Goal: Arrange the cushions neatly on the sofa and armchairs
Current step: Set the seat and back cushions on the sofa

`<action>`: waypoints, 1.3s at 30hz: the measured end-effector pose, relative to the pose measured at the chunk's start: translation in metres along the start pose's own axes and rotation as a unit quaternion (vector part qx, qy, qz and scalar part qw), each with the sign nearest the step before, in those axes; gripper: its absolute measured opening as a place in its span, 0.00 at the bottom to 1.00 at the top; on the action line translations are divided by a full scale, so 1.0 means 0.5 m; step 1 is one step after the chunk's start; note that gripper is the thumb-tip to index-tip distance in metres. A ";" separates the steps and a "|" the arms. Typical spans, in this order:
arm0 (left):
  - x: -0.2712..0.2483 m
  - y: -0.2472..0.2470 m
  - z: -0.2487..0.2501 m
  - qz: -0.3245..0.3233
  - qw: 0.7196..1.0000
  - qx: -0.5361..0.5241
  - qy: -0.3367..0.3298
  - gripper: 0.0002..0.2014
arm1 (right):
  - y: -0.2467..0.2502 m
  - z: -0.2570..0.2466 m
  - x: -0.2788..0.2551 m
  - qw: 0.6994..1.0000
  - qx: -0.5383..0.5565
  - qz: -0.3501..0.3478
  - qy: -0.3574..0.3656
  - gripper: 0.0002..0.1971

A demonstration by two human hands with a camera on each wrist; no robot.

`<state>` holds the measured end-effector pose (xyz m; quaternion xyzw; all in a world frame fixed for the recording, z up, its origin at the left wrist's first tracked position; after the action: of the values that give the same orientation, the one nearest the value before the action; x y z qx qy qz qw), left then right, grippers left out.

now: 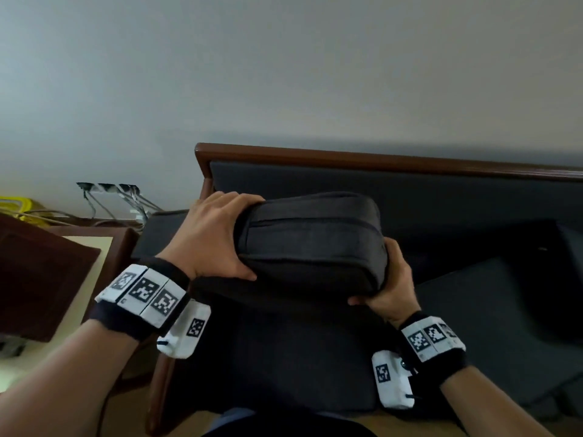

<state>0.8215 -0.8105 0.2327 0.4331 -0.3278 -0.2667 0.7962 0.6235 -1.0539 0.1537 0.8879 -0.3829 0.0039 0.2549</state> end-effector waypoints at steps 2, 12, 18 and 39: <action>0.000 -0.030 0.018 -0.035 0.998 0.054 -0.015 0.55 | -0.017 0.030 -0.025 0.999 -0.008 -0.017 -0.038 0.59; 0.067 -0.163 0.160 -0.083 0.988 0.119 -0.050 0.58 | 0.082 0.083 -0.020 0.957 0.136 0.152 -0.204 0.52; 0.095 -0.212 0.229 -0.093 0.984 0.138 -0.069 0.59 | 0.111 -0.054 0.033 0.944 -0.329 0.027 0.028 0.53; -0.090 -0.102 -0.063 0.023 0.950 -0.225 0.216 0.48 | 0.025 -0.091 0.021 0.902 -0.406 0.019 0.143 0.31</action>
<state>0.8089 -0.7869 0.1626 0.2823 -0.0891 -0.2157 0.9305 0.6311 -1.0473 0.2011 0.6898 -0.3274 -0.0204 0.6454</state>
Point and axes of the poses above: each hand's wrist, its own x-axis towards the middle knuckle, its own y-axis out of the back of the hand, z = x × y, the point moved 4 cm from there along x, towards the middle knuckle, and after that the axes turned 15 degrees about z, right-handed, at the moved point
